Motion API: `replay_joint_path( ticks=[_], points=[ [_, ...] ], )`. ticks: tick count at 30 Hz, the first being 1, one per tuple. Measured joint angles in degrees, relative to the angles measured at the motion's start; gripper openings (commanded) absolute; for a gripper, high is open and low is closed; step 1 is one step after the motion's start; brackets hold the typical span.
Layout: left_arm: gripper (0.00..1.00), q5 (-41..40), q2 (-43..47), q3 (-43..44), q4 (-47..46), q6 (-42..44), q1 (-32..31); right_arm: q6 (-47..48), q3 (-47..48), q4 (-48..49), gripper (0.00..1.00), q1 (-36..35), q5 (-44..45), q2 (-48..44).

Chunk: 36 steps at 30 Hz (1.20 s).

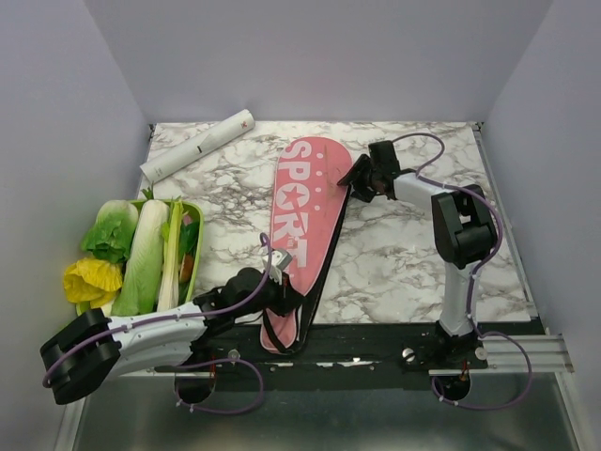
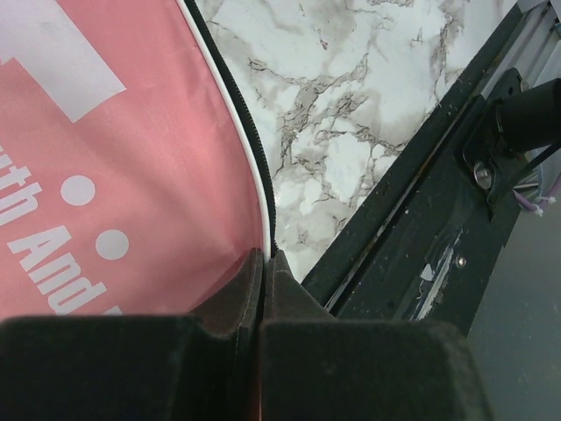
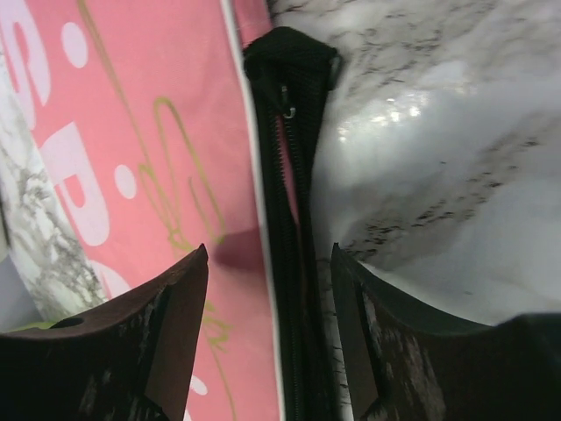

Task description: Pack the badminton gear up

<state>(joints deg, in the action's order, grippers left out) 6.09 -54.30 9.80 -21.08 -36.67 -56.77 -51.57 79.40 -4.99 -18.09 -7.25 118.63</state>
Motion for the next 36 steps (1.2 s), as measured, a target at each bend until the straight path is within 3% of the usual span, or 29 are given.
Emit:
replay_joint_path(
  ticks=[5, 11, 14, 15, 18, 19, 20, 26, 31, 36],
  points=[
    [0.0, 0.5, 1.5, -0.3, 0.7, 0.7, 0.0, 0.6, 0.0, -3.1, 0.64, 0.7, 2.0, 0.0],
    [0.0, 1.4, 1.6, -0.3, 0.7, 0.9, 0.0, 0.9, 0.7, -4.1, 0.53, 0.9, 2.2, 0.6],
    [0.0, 1.9, 1.5, -0.3, 0.6, 1.2, 0.0, 0.5, 1.8, -4.2, 0.35, 0.9, 1.4, 1.6],
    [0.0, 2.1, 1.4, -0.3, 0.5, 1.3, 0.0, 0.3, 2.1, -4.1, 0.22, 0.9, 1.0, 1.9],
    [0.0, 2.6, 0.8, -0.3, 0.1, 1.5, 0.0, -0.3, 2.4, -4.1, 0.01, 0.9, -0.1, 2.2],
    [0.01, 2.7, 0.6, -0.3, -0.1, 1.6, 0.0, -0.6, 2.6, -4.1, 0.01, 0.9, -0.3, 2.2],
    [0.14, 2.8, 0.5, -0.3, -0.2, 1.6, 0.0, -0.5, 2.7, -4.2, 0.01, 0.9, -0.5, 2.2],
    [0.5, 3.7, 1.5, 0.9, 2.4, 1.9, -0.5, -3.0, 0.5, -2.2, 0.01, 1.8, -1.2, 1.6],
    [0.57, 3.5, 4.1, 8.2, 8.0, 1.6, -4.3, -4.2, -4.2, -1.1, 0.01, 3.1, 0.6, -1.8],
    [0.51, 3.4, -0.1, 16.9, 7.4, 1.3, -11.0, -4.4, -6.3, -0.9, 0.01, 4.6, 1.7, -3.2]
  ],
)
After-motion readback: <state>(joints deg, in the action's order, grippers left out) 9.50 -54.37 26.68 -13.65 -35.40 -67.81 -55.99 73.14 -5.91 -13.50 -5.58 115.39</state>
